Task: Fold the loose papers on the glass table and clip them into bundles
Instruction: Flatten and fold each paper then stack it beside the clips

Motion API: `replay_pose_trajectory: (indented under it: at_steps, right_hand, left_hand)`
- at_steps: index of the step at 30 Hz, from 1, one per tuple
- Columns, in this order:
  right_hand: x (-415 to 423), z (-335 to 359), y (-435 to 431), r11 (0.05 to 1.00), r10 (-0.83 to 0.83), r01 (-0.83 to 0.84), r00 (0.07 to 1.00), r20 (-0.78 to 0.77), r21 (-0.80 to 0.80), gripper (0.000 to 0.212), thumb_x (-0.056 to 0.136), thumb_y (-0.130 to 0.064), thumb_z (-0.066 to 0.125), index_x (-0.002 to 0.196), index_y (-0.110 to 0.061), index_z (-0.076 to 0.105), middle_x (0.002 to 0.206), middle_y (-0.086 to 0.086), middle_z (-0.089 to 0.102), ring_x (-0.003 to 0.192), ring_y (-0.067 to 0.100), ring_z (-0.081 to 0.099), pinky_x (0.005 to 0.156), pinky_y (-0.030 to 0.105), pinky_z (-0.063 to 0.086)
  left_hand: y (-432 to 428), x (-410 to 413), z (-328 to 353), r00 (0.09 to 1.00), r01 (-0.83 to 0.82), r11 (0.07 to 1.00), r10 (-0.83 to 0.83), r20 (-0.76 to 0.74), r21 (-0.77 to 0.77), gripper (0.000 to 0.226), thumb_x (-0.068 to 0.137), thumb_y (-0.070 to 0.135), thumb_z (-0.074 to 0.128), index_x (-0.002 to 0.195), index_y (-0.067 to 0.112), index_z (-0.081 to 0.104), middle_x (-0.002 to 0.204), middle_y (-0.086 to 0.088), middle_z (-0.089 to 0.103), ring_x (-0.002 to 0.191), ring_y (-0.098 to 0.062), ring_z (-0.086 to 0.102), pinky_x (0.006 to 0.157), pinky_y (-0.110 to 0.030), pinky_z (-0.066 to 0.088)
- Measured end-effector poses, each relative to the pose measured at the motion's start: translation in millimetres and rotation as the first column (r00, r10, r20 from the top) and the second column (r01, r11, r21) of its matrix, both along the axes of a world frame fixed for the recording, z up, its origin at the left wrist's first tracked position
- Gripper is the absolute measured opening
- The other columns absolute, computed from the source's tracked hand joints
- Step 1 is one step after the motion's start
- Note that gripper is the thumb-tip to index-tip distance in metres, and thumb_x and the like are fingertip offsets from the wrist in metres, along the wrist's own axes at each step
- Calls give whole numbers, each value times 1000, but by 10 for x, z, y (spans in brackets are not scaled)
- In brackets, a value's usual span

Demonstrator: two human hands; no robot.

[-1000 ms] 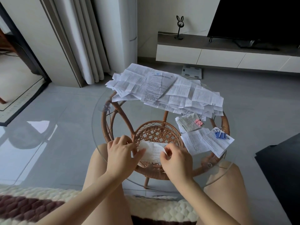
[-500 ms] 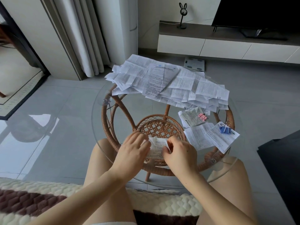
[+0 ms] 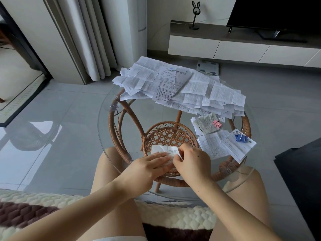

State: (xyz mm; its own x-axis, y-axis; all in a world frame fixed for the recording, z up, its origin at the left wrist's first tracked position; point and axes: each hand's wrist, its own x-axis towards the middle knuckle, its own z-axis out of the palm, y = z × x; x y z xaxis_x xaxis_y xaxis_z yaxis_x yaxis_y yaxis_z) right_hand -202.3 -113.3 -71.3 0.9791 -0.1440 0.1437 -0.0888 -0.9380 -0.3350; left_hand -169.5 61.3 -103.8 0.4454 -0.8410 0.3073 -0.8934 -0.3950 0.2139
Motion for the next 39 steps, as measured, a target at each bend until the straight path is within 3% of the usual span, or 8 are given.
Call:
replay_pose_trajectory:
  at_steps: [11,15,18,24,27,33,35,39]
  right_hand:
    - [16,17,-14,1000,-11,11,1000,-4,-14,14,93,-27,51,83,-17,54,70,-7,50,62,12,47,47,13,21]
    - [-40,-13,34,1000,-25,25,998,57,7,11,85,-19,61,83,-15,50,74,-3,54,65,16,49,51,16,27]
    - [-207,-193,78,999,-31,27,983,179,25,41,67,-13,77,103,-11,57,94,6,61,83,25,59,67,32,48]
    - [-308,-306,-6,993,-80,58,971,226,102,73,68,-20,82,131,-22,47,101,6,58,89,28,57,74,40,48]
    - [-277,-249,-65,982,-51,22,987,152,185,77,72,-17,80,140,-26,45,101,5,53,89,25,54,79,40,44]
    - [-164,-69,-218,975,72,-35,984,-162,220,86,87,-31,65,145,-39,2,117,-1,40,107,16,44,95,29,40]
    - [-103,8,-243,973,87,-28,964,-252,228,84,87,-32,64,148,-42,7,120,-1,41,110,16,44,93,30,43]
    - [11,116,-213,982,58,3,947,-317,190,61,83,-25,69,138,-32,42,124,0,48,110,17,51,87,31,50]
  left_hand:
    - [2,-10,-51,1000,-23,1000,23,-19,11,66,75,-6,21,121,9,65,129,-10,61,123,-26,54,102,-37,45]
    - [-10,-15,-12,1000,-26,1000,26,-18,2,61,75,-3,26,118,10,68,123,-9,64,118,-26,58,100,-36,47]
    - [-11,-38,11,999,-33,999,33,-29,-2,56,76,1,30,114,11,70,122,-9,65,116,-26,60,97,-37,49]
    - [81,-15,34,997,5,1000,-7,-76,-17,50,82,4,34,114,12,70,129,-7,61,123,-23,55,100,-37,48]
    - [233,33,17,994,38,998,-42,-97,-39,47,85,2,37,119,12,68,134,-2,57,130,-17,48,106,-34,42]
    - [425,100,89,992,60,997,-65,-109,-55,54,81,-1,31,120,12,67,133,1,57,130,-15,48,110,-30,35]
    - [449,118,116,992,62,997,-67,-107,-52,54,81,-2,31,117,12,68,131,1,59,129,-15,49,112,-28,32]
    - [433,123,180,994,45,997,-51,-98,-70,54,76,-3,32,104,14,75,122,2,64,121,-14,56,110,-20,33]
